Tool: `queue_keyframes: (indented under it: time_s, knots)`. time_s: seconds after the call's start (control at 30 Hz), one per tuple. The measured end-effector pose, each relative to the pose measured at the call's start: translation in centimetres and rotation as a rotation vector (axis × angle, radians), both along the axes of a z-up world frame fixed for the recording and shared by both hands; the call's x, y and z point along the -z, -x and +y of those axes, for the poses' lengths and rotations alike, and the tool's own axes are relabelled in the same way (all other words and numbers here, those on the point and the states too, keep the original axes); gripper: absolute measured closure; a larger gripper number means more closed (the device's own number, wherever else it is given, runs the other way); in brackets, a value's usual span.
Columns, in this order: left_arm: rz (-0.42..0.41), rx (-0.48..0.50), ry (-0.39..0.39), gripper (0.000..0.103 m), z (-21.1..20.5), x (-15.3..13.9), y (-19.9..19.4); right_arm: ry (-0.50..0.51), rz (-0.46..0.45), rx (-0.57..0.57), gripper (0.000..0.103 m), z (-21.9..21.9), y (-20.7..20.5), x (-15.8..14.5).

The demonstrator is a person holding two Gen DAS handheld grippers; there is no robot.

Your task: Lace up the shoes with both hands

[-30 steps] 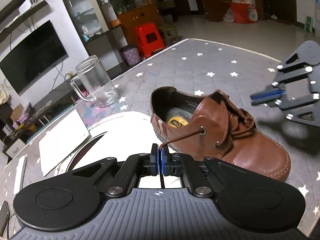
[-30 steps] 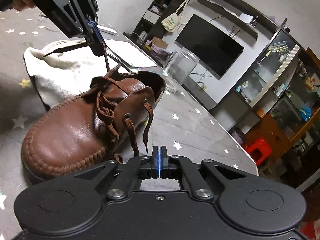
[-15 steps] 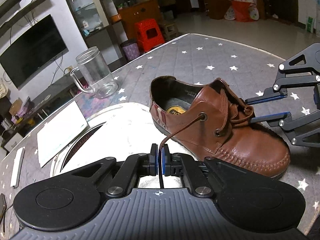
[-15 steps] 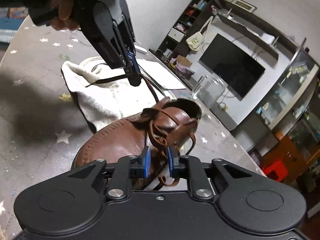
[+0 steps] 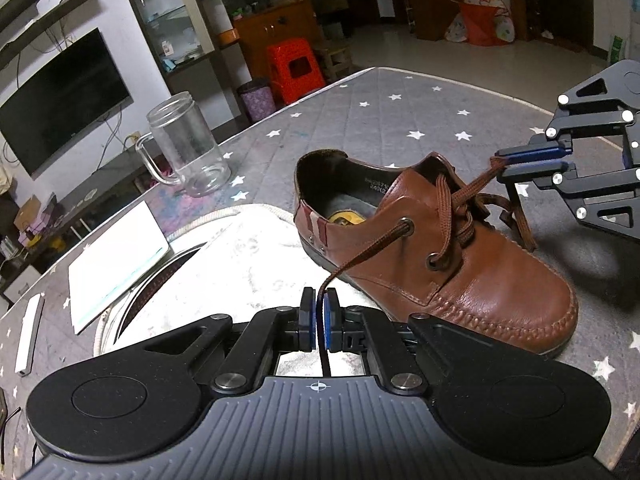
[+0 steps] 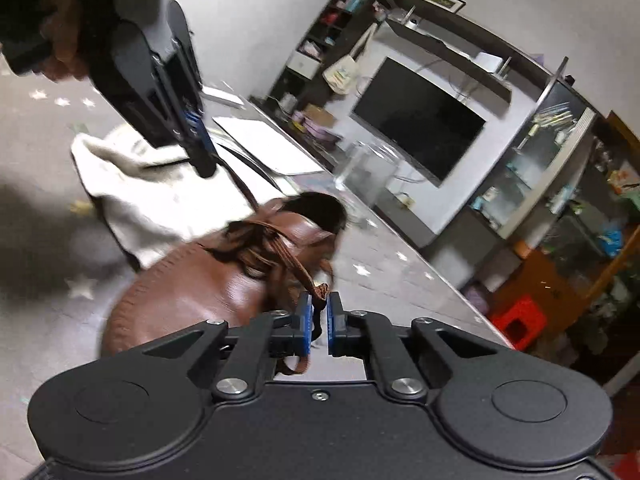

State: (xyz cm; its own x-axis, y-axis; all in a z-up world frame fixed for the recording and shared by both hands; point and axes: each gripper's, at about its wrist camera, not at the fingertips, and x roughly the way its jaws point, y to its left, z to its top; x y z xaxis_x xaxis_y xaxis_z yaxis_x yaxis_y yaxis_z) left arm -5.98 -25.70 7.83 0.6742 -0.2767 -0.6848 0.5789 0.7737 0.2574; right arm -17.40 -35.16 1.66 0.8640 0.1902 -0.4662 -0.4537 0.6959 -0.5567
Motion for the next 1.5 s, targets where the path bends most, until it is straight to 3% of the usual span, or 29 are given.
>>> queue_keyframes:
  time_s: [0.2,0.33,0.53,0.83,1.5]
  knots:
    - [0.005,0.010,-0.004,0.099,-0.1,0.3,-0.4,0.039,-0.021,0.033,0.095,-0.7,-0.8,0.3]
    - [-0.002,0.005,-0.007,0.098,-0.2,0.4,-0.6,0.025,-0.042,-0.020,0.095,0.2,-0.1,-0.4]
    - [-0.014,-0.003,0.007,0.098,0.0,0.1,-0.6,-0.019,-0.035,-0.064,0.095,1.7,-0.8,-0.9]
    - [-0.024,-0.001,0.019,0.098,0.8,-0.2,-0.5,-0.164,-0.007,-0.010,0.095,2.6,-2.8,-1.7]
    - [-0.016,-0.016,0.024,0.098,1.7,0.2,0.0,-0.138,0.070,0.038,0.095,4.1,-5.6,-0.3]
